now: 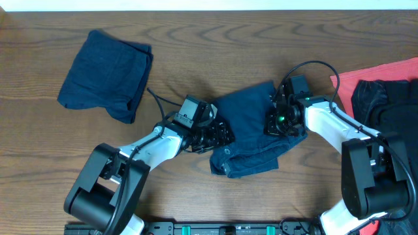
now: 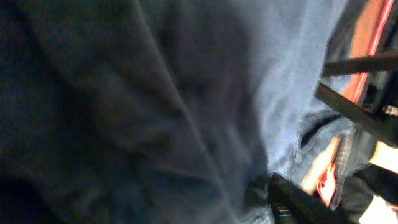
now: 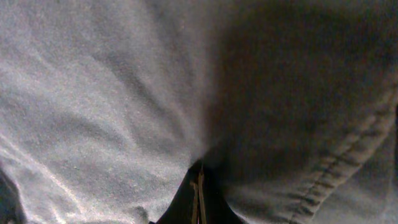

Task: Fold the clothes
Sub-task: 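Grasp the folded shorts bundle with the left gripper and lift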

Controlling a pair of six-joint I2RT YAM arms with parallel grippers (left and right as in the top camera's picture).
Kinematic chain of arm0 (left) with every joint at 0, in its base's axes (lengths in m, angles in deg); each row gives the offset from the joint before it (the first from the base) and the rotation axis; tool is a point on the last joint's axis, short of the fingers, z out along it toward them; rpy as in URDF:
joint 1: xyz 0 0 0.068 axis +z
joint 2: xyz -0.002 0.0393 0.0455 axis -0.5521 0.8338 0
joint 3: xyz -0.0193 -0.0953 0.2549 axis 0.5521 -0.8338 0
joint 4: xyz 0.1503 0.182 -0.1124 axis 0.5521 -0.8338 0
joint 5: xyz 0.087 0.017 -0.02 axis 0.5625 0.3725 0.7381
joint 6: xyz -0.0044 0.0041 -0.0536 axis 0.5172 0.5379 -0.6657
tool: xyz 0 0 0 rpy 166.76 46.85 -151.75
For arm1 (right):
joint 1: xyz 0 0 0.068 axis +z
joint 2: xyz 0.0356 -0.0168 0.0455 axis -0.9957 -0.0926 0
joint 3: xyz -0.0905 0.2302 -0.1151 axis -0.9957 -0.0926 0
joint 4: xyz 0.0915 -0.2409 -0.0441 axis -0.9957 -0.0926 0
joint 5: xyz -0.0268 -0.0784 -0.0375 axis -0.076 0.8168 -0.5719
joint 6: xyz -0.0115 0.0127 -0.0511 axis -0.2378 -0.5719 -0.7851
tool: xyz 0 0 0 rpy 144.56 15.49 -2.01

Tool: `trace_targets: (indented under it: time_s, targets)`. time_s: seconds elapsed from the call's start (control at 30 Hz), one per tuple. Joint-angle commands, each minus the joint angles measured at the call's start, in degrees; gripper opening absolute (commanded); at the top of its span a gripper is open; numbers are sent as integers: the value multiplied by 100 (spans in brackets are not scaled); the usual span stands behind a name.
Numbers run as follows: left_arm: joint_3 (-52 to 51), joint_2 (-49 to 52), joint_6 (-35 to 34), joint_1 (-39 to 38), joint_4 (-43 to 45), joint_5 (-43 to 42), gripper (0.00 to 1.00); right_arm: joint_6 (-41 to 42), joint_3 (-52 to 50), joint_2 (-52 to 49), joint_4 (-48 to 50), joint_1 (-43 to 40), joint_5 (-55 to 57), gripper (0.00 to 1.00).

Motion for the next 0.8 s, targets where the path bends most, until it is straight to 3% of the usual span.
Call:
trace_targets:
  time_s: [0.0, 0.07, 0.17, 0.27, 0.3, 0.6, 0.77]
  targets:
    - [-149, 245, 164, -9, 55, 455, 59, 79, -55, -197, -20, 42, -15, 1]
    - [-149, 245, 170, -11, 66, 450, 55, 76, -55, -197, -15, 42, -13, 1]
    - [-149, 245, 299, -9, 116, 446, 39, 79, -55, -197, -15, 42, -13, 1]
    - [-144, 240, 428, -9, 256, 326, 10, 74, -55, -197, -17, 42, -13, 1]
    - [-138, 232, 448, -7, 308, 221, 6, 44, -52, -192, -17, 42, -13, 1]
    - [417, -1019, 1880, 50, -529, -411, 6, -212, 476, 920, -660, -662, 396, 1]
    - [942, -1926, 1980, 686, -527, -654, 6, 365, 767, 1805, -614, -1121, 96, 2]
